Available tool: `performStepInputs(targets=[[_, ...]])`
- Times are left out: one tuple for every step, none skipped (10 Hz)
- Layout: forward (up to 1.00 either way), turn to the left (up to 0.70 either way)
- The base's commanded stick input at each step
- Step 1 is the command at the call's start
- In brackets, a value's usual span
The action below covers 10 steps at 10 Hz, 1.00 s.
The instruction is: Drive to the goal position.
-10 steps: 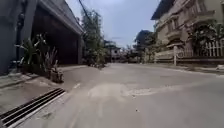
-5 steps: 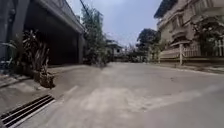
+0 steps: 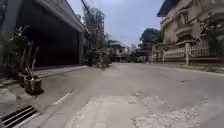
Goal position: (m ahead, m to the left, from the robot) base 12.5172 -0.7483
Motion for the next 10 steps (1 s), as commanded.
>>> performStepInputs(targets=[[1.00, 0.00], [1.00, 0.00], [1.00, 0.00], [1.00, 0.00], [1.00, 0.00], [1.00, 0.00], [1.00, -0.01], [1.00, -0.09], [1.00, -0.31], [1.00, -0.40]])
